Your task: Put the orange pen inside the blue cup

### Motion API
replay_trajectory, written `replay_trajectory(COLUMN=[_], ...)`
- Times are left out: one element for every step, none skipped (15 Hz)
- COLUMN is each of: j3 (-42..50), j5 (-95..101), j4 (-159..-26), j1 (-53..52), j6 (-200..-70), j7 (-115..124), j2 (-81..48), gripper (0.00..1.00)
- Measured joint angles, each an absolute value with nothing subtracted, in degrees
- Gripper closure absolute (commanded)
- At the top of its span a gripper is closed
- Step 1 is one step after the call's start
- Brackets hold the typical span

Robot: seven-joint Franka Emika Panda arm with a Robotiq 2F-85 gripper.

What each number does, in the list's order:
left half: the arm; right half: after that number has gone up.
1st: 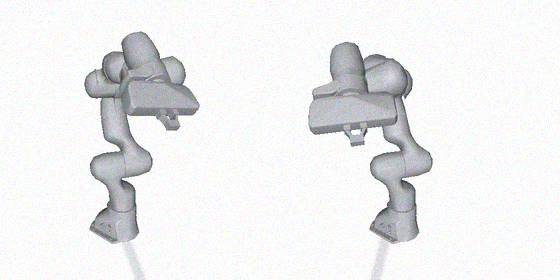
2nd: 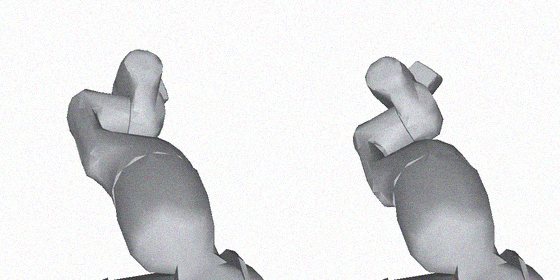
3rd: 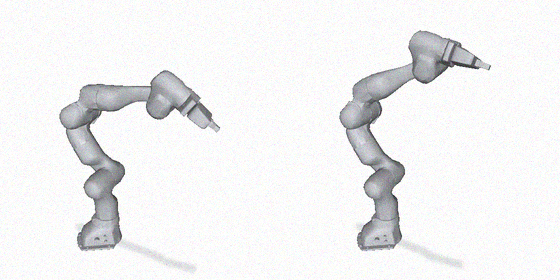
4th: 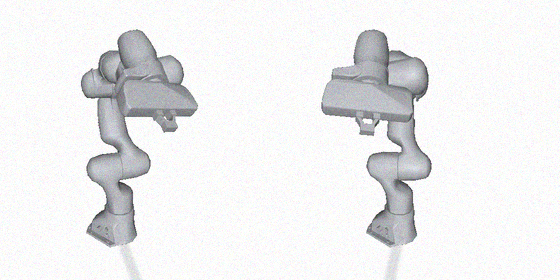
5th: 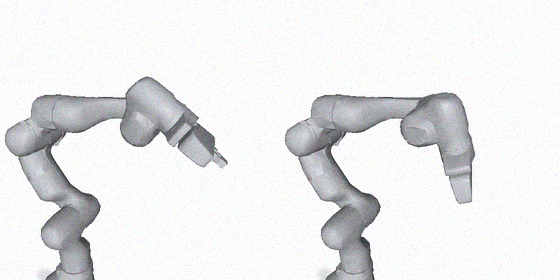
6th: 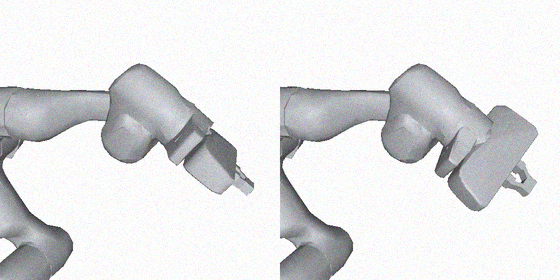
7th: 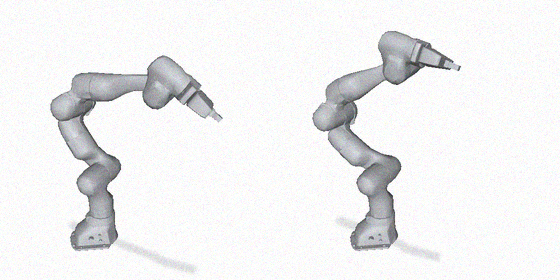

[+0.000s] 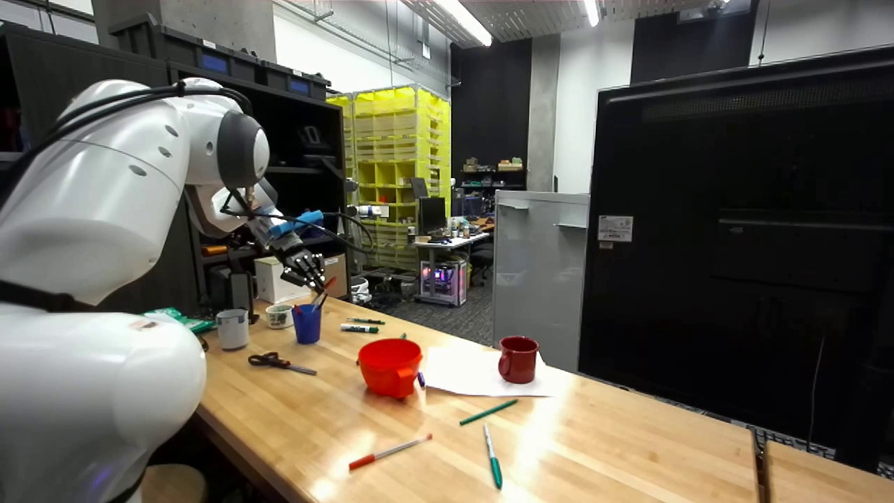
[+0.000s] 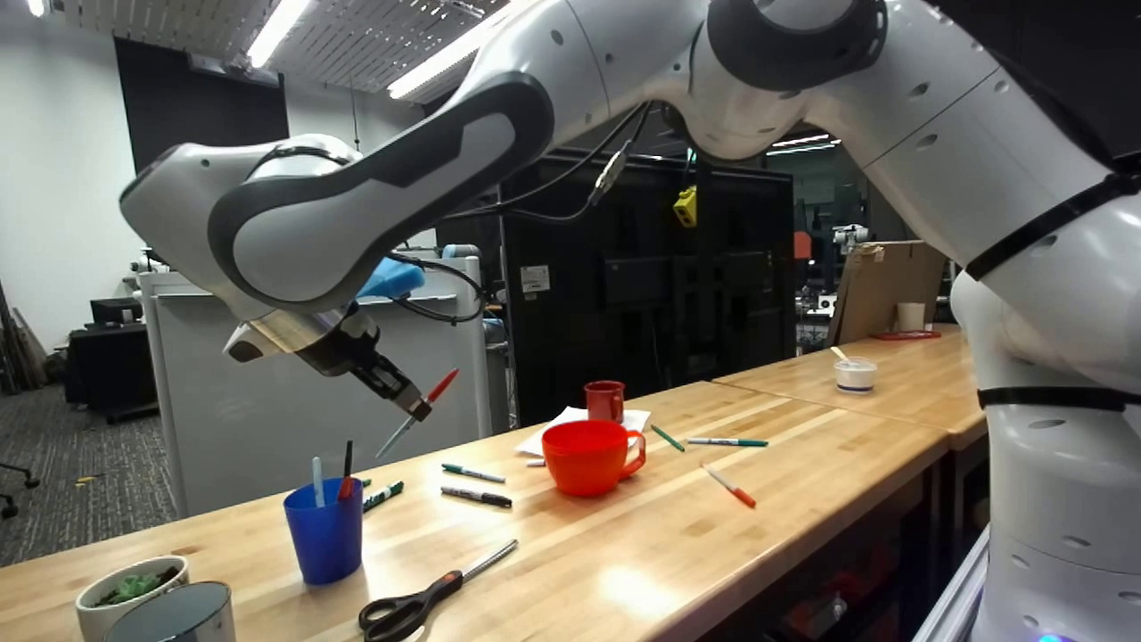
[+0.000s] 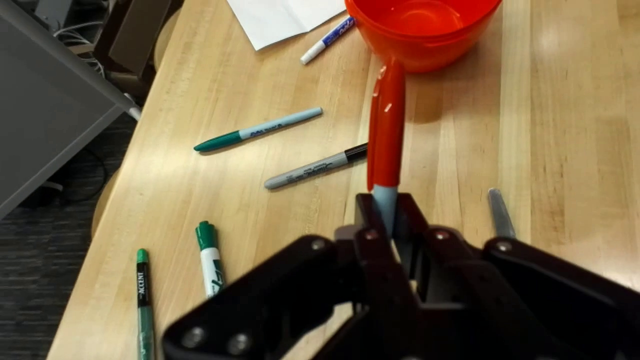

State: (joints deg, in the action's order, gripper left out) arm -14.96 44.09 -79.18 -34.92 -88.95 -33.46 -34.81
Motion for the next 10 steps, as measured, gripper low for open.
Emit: replay_trajectory(j3=[-14.98, -14.99, -14.98, -14.98, -14.96, -14.96, -14.96, -14.94, -14.93, -14.90], j5=[45.20, 46.35, 47.57, 48.73, 49.70, 50.49, 51.11, 51.70, 52.21, 52.68], j4=[-78.66, -78.15, -77.55, -76.89, -76.23, -75.43, -74.57, -73.62, -72.60, -71.56], j1=[-35.49, -35.96, -36.37, -36.68, -36.89, -37.01, -37.09, -37.17, -37.25, -37.37], j6=[-88.44, -88.07, -87.82, -87.70, -87.69, -87.69, -87.69, -87.69, -87.69, -87.69], j7=[-33.57, -33.75, -34.17, -34.61, -35.13, -35.71, -36.34, -37.06, -37.87, -38.61], j2=[-35.34, -35.94, -36.70, -37.53, -38.41, -39.38, -40.34, -41.31, -42.25, -43.12], gripper=[0.97, 0.97, 0.97, 0.97, 0.97, 0.97, 0.97, 0.97, 0.97, 0.97])
